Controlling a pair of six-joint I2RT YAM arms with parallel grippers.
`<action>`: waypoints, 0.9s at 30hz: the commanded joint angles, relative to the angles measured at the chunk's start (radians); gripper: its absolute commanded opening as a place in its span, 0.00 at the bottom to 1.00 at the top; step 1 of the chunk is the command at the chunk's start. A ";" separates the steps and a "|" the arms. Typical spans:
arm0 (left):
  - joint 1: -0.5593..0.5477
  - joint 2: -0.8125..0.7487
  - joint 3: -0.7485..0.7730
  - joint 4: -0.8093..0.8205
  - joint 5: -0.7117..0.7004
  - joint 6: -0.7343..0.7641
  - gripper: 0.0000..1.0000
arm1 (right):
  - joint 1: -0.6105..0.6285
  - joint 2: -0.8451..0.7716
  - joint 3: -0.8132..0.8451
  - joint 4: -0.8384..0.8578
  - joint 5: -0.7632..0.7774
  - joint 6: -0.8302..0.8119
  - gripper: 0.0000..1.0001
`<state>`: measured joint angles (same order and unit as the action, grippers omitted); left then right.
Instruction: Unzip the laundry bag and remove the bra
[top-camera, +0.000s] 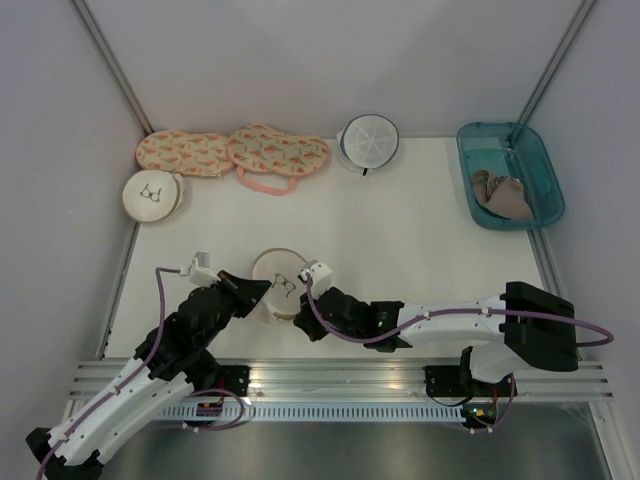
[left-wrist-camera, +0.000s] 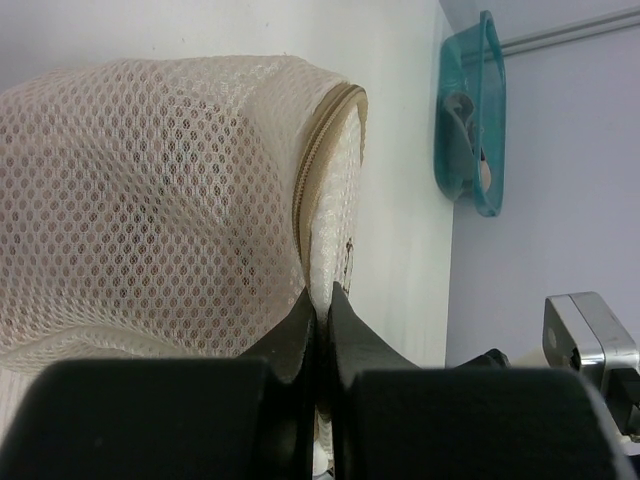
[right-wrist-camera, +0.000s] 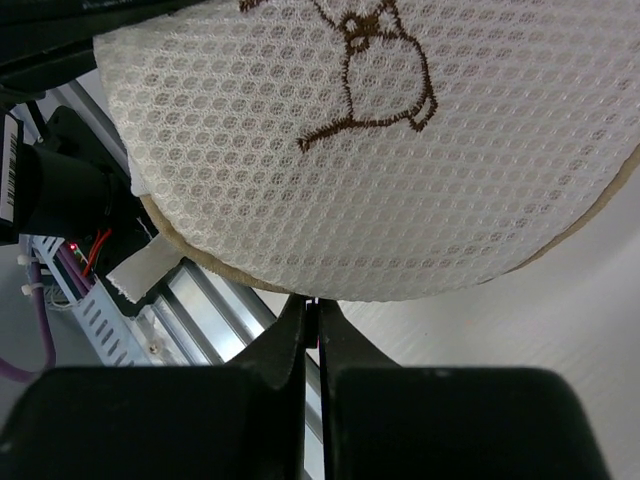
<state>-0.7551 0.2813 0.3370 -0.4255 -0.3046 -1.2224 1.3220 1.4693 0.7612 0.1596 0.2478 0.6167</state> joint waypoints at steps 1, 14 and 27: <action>-0.004 -0.014 0.002 0.011 0.013 -0.017 0.02 | -0.003 -0.015 0.003 -0.024 -0.019 0.009 0.01; -0.004 0.018 0.037 0.036 0.089 0.179 0.02 | -0.003 -0.150 0.138 -0.682 0.358 0.035 0.00; -0.003 0.456 0.180 0.369 0.755 0.589 0.02 | -0.012 -0.191 0.217 -0.897 0.508 0.015 0.01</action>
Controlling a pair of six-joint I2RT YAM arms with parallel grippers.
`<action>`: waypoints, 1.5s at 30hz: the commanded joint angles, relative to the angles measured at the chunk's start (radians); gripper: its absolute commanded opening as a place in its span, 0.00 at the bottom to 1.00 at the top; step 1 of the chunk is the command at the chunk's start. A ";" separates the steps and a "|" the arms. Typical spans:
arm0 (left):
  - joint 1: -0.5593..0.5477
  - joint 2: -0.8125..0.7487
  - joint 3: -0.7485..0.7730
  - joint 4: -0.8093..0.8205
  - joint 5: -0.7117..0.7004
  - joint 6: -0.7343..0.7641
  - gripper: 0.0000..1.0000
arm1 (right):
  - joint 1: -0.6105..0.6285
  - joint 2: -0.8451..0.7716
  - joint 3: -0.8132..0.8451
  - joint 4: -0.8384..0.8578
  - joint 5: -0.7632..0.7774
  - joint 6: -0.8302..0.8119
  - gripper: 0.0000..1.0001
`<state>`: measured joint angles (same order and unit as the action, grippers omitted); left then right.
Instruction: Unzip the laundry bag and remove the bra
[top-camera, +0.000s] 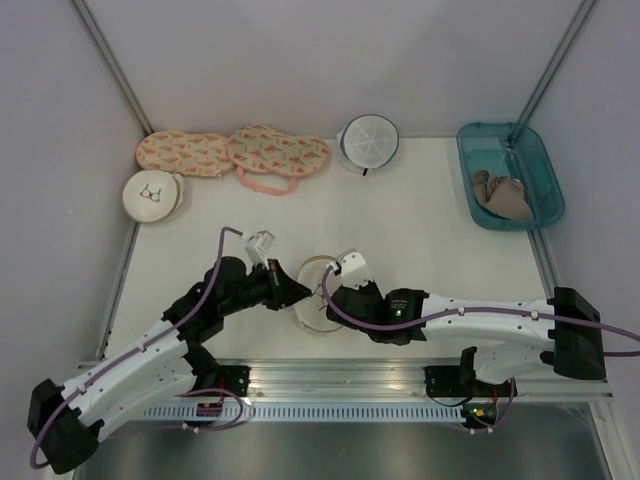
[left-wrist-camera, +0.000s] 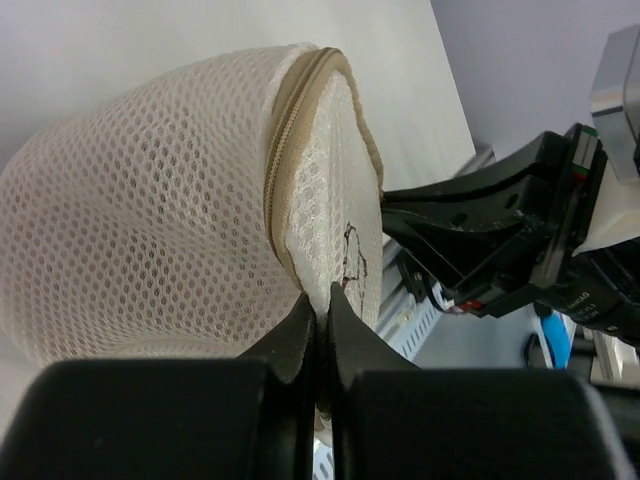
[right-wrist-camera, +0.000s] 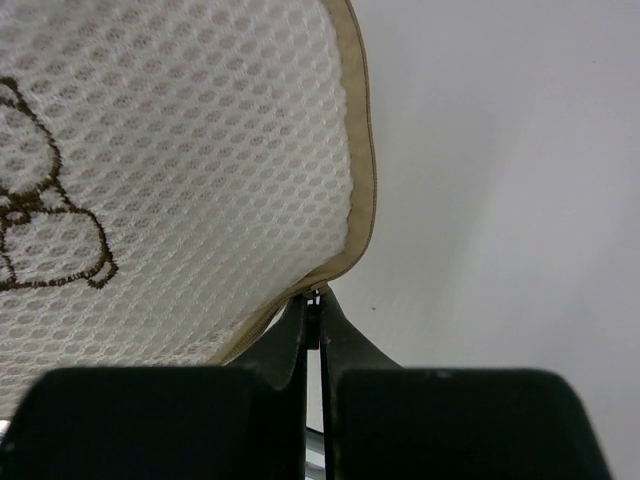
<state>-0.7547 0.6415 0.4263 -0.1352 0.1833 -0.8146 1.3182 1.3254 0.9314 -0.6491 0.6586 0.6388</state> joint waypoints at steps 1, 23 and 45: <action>-0.003 0.163 0.124 0.078 0.347 0.199 0.02 | -0.010 -0.073 0.047 -0.099 0.098 -0.007 0.01; 0.002 0.552 0.347 -0.058 0.757 0.444 0.02 | -0.008 -0.247 0.115 -0.380 0.122 0.025 0.00; 0.018 -0.158 0.114 -0.485 -0.075 -0.193 0.91 | -0.007 -0.200 -0.032 -0.109 -0.216 0.119 0.00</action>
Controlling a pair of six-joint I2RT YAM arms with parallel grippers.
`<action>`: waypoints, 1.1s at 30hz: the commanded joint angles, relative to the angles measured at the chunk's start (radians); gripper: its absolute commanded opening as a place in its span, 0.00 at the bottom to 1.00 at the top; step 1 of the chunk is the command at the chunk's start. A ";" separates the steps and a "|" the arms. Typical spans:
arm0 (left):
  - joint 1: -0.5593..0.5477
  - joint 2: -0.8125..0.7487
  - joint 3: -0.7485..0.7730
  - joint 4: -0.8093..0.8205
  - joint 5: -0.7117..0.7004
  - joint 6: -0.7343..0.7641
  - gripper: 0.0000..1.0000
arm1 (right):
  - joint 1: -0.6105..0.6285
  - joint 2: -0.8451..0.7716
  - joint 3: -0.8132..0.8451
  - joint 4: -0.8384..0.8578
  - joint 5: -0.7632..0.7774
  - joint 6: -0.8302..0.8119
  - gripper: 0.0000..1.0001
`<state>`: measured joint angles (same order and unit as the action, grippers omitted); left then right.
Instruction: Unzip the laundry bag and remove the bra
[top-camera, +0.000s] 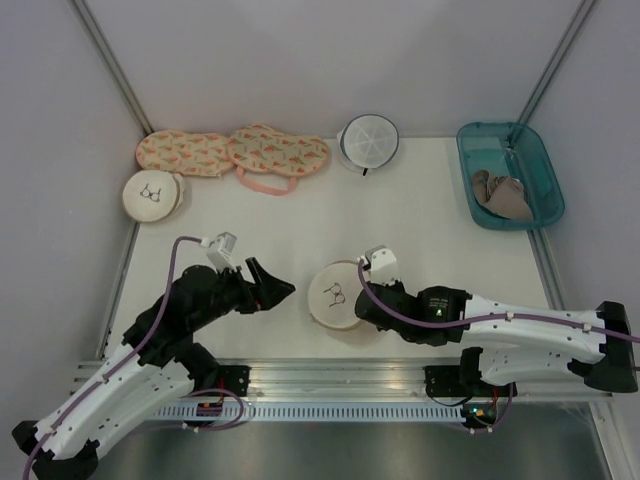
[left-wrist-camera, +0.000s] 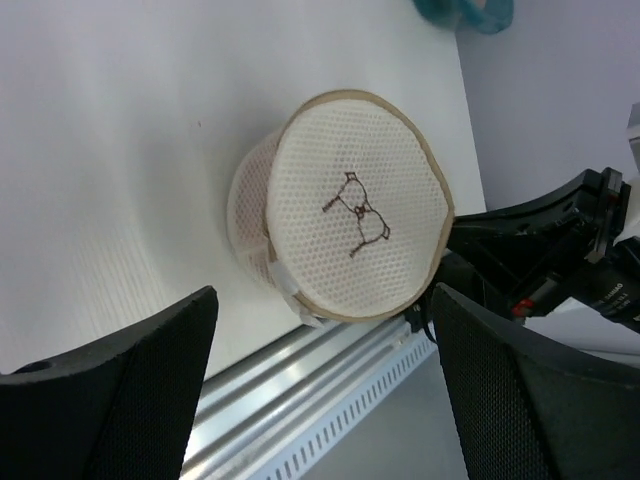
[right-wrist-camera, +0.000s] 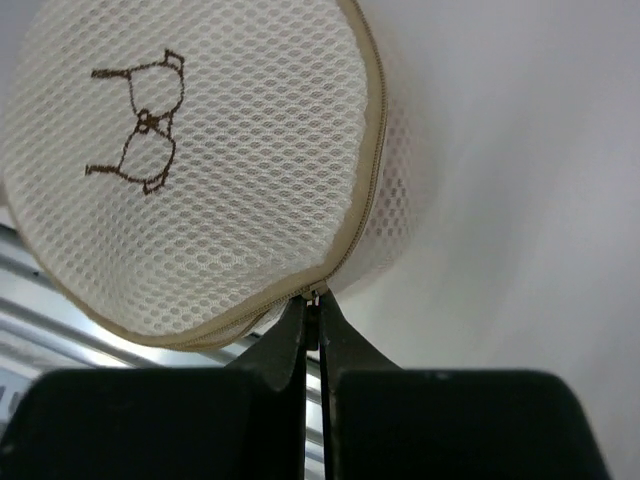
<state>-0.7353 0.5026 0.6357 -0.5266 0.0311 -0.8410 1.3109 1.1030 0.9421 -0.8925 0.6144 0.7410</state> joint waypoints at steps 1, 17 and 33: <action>-0.003 -0.047 -0.119 -0.089 0.111 -0.220 0.91 | 0.005 0.024 -0.090 0.264 -0.229 0.009 0.00; -0.021 -0.234 -0.228 0.023 0.308 -0.495 0.93 | 0.074 0.232 -0.129 0.882 -0.338 0.152 0.00; -0.021 -0.271 -0.284 0.011 0.271 -0.641 1.00 | 0.079 0.123 -0.196 0.885 -0.064 0.224 0.00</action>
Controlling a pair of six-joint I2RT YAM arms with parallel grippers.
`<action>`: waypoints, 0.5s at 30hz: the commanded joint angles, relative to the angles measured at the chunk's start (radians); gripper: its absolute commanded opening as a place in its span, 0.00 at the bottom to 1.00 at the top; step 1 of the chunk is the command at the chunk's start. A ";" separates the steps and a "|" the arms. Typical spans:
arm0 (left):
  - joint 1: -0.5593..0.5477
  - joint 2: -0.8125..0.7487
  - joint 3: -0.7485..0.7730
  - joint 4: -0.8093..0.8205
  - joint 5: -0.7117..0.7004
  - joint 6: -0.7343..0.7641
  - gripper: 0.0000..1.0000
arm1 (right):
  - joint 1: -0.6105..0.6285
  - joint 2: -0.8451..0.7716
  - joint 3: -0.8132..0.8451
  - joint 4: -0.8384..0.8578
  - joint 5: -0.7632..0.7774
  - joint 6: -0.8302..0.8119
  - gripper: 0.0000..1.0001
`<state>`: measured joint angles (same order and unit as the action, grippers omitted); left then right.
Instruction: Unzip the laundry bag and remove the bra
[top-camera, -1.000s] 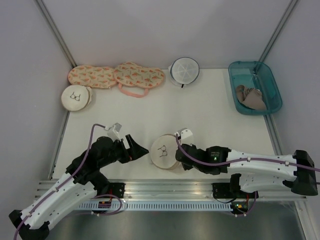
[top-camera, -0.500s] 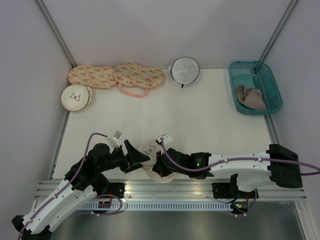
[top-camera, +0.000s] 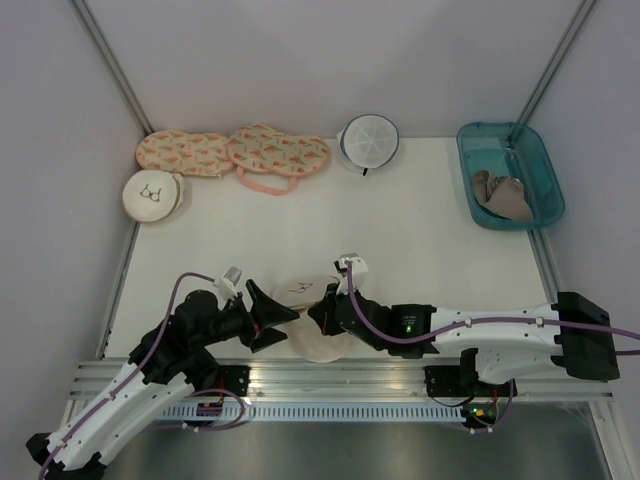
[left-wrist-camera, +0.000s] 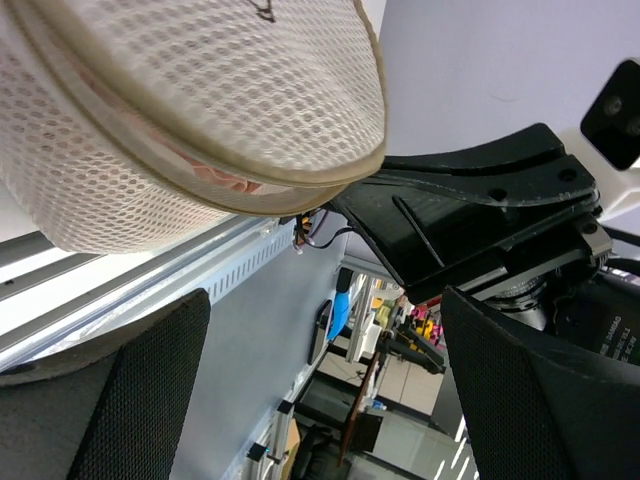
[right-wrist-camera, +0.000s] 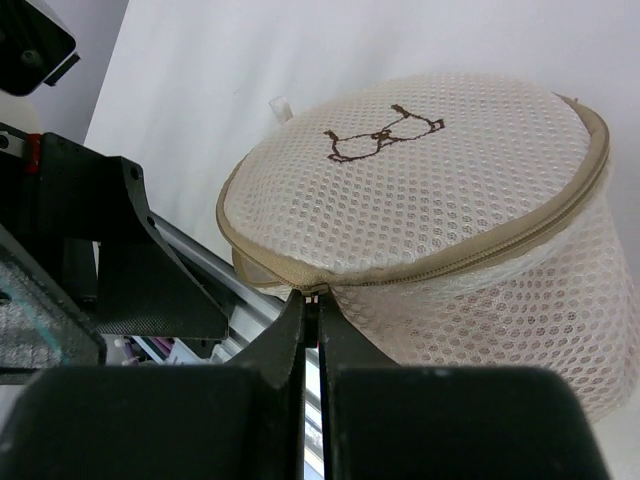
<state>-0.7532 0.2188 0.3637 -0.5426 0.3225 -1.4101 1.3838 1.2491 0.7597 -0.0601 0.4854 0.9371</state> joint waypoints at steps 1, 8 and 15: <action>-0.003 0.019 -0.014 0.030 -0.036 -0.075 1.00 | 0.011 -0.023 -0.016 0.052 0.065 0.028 0.00; -0.005 0.063 -0.020 0.136 -0.175 -0.136 1.00 | 0.037 -0.025 -0.034 0.120 0.073 0.017 0.00; -0.023 0.263 -0.048 0.320 -0.151 -0.156 1.00 | 0.080 -0.027 -0.048 0.163 0.094 0.003 0.00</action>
<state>-0.7582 0.4294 0.3191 -0.3531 0.1822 -1.5192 1.4410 1.2442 0.7132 0.0296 0.5400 0.9428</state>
